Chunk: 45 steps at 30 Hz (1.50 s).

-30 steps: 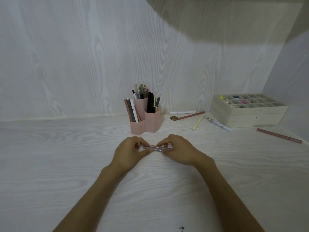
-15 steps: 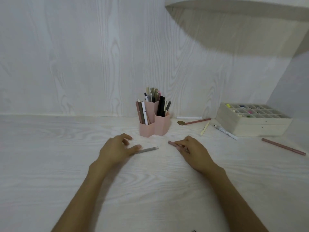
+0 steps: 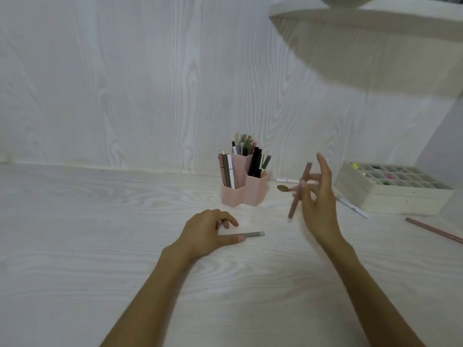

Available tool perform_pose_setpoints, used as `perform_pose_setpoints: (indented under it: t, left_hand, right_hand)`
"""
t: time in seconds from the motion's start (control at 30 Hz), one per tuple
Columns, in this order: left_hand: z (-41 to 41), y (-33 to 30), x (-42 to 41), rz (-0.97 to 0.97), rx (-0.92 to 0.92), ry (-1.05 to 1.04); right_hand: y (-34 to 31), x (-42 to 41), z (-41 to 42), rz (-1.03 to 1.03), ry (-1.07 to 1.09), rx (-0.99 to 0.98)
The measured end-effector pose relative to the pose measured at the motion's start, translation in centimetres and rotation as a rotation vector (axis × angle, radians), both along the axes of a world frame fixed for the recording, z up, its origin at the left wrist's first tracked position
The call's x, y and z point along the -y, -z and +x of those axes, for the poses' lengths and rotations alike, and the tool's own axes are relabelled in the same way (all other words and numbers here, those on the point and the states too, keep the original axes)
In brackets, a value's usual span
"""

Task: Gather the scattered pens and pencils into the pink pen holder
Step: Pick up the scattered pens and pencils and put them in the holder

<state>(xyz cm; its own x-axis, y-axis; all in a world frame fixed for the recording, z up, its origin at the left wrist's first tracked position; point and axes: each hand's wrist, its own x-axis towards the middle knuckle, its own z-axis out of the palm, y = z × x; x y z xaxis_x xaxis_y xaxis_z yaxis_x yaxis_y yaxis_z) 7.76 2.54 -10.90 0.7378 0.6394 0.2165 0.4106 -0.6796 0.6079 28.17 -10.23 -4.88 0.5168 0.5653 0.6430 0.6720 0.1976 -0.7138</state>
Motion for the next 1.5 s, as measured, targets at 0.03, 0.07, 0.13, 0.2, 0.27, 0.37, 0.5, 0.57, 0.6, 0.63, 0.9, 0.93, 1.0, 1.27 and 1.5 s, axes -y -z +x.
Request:
perform_pose_setpoints:
  t: [0.03,0.07,0.13,0.2,0.27,0.37,0.5,0.57,0.6,0.63,0.9,0.93,1.0,1.27,1.5]
  left_hand:
    - [0.0,0.0,-0.1,-0.008,0.011,0.006]
    - [0.1,0.1,-0.2,-0.024,0.031,0.002]
    - [0.0,0.2,-0.2,-0.053,0.066,-0.021]
    - [0.1,0.2,-0.2,-0.070,0.077,-0.027]
    - [0.0,0.2,-0.2,-0.076,0.080,-0.026]
    - [0.0,0.2,-0.2,-0.081,0.088,-0.032]
    - [-0.1,0.3,-0.3,-0.077,0.097,-0.026]
    - [-0.1,0.4,-0.4,-0.080,0.103,-0.025]
    - [-0.1,0.4,-0.4,-0.079,0.103,-0.022]
    - [0.0,0.3,-0.4,-0.081,0.102,-0.019]
    - [-0.3,0.2,-0.5,-0.107,0.145,-0.061]
    - [-0.3,0.1,-0.5,-0.104,0.160,-0.090]
    - [-0.2,0.1,-0.6,-0.091,0.197,-0.157]
    - [-0.3,-0.8,-0.7,0.099,0.347,-0.306]
    - [1.4,-7.2,-2.1,-0.201,0.739,-0.331]
  right_hand:
    - [-1.1,-0.5,0.0,0.030,-0.005,0.016]
    - [-2.1,-1.1,-0.2,0.065,-0.003,0.020]
    - [-4.3,-2.8,-0.9,0.146,0.060,0.038]
    - [-5.9,-4.5,-1.4,0.183,0.166,0.112]
    - [-6.7,-6.2,-1.9,0.127,0.222,0.214]
    - [-6.1,-8.3,-2.2,-0.096,0.249,0.363]
    - [-3.5,-9.6,-1.8,-0.251,0.243,0.470]
    - [-2.2,-9.8,-1.6,-0.301,0.239,0.545]
    - [-1.7,-9.7,-1.5,-0.325,0.247,0.588]
    - [-1.2,-9.6,-1.2,-0.351,0.263,0.632]
    - [-0.6,-6.4,-0.8,-0.321,0.182,0.580]
    - [-0.1,-5.5,-0.8,-0.320,0.160,0.533]
    - [2.0,-3.1,-0.1,-0.395,0.151,0.519]
    - [6.5,0.0,2.8,-0.954,0.240,0.380]
    - [7.1,-0.1,3.2,-0.892,0.225,0.359]
